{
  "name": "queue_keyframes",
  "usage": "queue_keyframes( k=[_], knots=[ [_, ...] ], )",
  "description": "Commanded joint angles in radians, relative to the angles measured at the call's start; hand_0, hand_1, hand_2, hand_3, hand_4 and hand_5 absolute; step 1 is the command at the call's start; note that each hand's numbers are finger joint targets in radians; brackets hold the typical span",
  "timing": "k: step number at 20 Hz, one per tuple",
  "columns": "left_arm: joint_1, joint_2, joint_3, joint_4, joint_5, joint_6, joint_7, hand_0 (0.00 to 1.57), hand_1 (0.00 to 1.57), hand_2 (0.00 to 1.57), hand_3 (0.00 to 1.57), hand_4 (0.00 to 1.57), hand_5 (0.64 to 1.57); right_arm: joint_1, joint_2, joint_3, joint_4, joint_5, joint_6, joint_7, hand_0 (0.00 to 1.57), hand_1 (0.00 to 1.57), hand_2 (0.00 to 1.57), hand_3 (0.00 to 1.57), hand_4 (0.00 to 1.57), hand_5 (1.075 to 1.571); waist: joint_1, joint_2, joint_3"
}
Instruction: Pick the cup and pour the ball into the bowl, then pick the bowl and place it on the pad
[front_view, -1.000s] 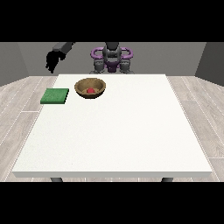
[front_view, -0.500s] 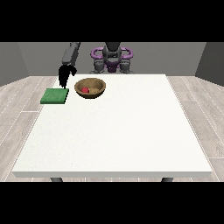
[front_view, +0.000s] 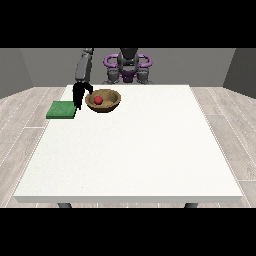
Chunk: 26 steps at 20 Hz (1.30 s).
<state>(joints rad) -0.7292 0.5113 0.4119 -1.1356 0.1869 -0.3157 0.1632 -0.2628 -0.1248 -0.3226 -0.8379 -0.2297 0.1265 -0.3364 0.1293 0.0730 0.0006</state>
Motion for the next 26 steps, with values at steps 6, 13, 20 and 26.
queue_keyframes(
  k=[6,13,20,26],
  knots=[
    [0.003,0.077,0.041,-0.085,0.093,-0.056,0.017,0.0,0.0,0.0,0.0,1.02,1.536,-0.052,-0.056,-0.049,0.194,-0.016,0.073,-0.209,0.0,0.0,0.0,0.0,0.48,1.548,0.039,0.113,0.0011],
    [0.019,0.041,0.004,-0.105,0.063,0.004,0.052,0.0,0.0,0.0,0.0,1.02,1.538,-0.046,0.02,0.006,0.131,0.014,-0.013,-0.154,0.0,0.0,0.0,0.0,0.43,1.546,0.018,0.076,0.0006],
    [-0.009,0.132,0.062,-0.086,0.132,-0.06,0.046,0.0,0.0,0.0,0.0,1.02,1.543,-0.156,0.051,-0.01,0.162,0.004,-0.109,-0.134,0.0,0.0,0.0,0.0,0.5,1.556,0.032,0.117,0.0004],
    [0.0,0.133,0.078,-0.105,0.155,-0.078,0.029,0.0,0.0,0.0,0.0,1.03,1.529,0.034,-0.039,-0.008,0.199,0.099,-0.247,-0.086,1.57,1.57,1.57,1.57,0.94,1.471,0.056,0.164,-0.0017]
  ],
)
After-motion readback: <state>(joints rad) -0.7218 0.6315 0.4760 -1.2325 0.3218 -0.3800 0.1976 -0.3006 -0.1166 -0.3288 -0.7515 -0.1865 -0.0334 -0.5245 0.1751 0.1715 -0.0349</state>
